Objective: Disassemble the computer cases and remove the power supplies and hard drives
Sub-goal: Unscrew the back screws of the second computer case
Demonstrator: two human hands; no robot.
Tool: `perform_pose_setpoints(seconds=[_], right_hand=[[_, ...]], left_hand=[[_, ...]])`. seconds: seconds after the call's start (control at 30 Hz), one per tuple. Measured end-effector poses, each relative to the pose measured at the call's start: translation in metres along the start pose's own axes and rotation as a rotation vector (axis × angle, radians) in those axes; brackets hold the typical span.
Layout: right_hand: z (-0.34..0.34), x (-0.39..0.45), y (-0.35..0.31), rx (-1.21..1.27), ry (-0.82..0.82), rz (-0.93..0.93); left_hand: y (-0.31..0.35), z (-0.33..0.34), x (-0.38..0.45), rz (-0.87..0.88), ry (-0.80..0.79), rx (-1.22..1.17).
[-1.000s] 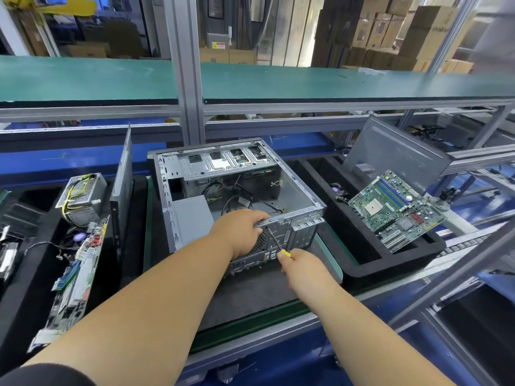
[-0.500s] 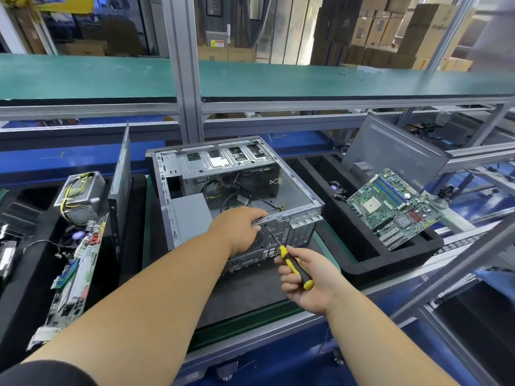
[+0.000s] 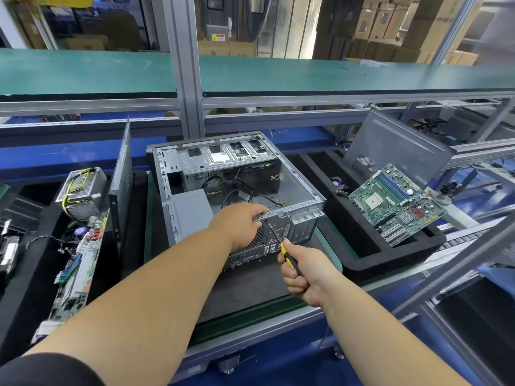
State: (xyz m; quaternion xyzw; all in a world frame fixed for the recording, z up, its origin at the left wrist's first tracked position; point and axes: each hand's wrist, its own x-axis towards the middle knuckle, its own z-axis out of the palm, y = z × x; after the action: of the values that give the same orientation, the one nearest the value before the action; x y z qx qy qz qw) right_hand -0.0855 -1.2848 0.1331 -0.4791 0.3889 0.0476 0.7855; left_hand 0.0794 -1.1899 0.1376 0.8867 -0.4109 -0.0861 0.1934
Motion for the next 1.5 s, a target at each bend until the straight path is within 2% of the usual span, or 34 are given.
perform_pose_setpoints(seconds=[0.1,0.2,0.27,0.33,0.4,0.47,0.53,0.63,0.7,0.77,0.83,1.0,1.13,1.2,1.27,1.33,1.4,1.5], right_hand=[[0.011,0.002,-0.003,-0.367,0.221,-0.058],[0.016,0.004,0.001,-1.000,0.452,-0.293],[0.019,0.003,0.006,-1.290,0.578,-0.370],[0.024,0.003,0.008,-1.456,0.659,-0.394],[0.025,0.004,0.007,-1.494,0.668,-0.404],[0.021,0.004,0.004,-1.398,0.614,-0.422],[0.016,0.002,0.000,-1.141,0.471,-0.376],[0.006,0.000,-0.003,-0.256,0.192,-0.112],[-0.003,-0.001,-0.001,0.161,-0.007,0.033],[-0.008,-0.002,0.001,0.332,-0.150,0.110],[-0.006,-0.002,0.003,0.330,-0.191,0.117],[0.001,-0.004,-0.002,0.073,-0.073,0.047],[0.011,-0.007,-0.009,-0.254,0.120,-0.010],[0.017,-0.008,-0.009,-0.562,0.244,-0.131],[0.020,-0.007,-0.004,-1.010,0.402,-0.295],[0.021,-0.003,0.004,-1.289,0.559,-0.376],[0.024,0.001,0.012,-1.418,0.647,-0.398],[0.029,0.005,0.015,-1.489,0.678,-0.380]], left_hand=[[0.000,0.000,0.000,0.004,0.002,-0.007],[0.000,0.001,0.000,0.003,0.001,-0.011],[0.000,0.001,-0.001,-0.001,0.004,-0.018],[0.000,0.001,-0.001,0.003,0.004,-0.017],[0.000,0.001,-0.001,0.006,0.006,-0.018],[0.000,0.000,-0.001,0.006,0.005,-0.021],[0.000,0.000,-0.001,0.009,-0.002,-0.022],[0.001,-0.001,-0.001,0.011,-0.003,-0.022],[0.000,-0.001,-0.001,0.016,0.000,-0.023],[0.000,-0.001,-0.001,0.018,0.001,-0.026],[0.000,0.000,-0.001,0.014,0.003,-0.027],[-0.001,0.000,-0.001,-0.002,0.011,-0.029],[-0.001,0.001,0.000,-0.003,0.011,-0.028],[-0.001,0.001,0.000,-0.005,0.015,-0.027],[-0.002,0.002,0.000,-0.007,0.016,-0.024],[-0.002,0.002,0.000,-0.007,0.015,-0.019],[-0.001,0.001,0.000,-0.006,0.017,-0.020],[-0.001,0.001,-0.001,-0.004,0.018,-0.021]])
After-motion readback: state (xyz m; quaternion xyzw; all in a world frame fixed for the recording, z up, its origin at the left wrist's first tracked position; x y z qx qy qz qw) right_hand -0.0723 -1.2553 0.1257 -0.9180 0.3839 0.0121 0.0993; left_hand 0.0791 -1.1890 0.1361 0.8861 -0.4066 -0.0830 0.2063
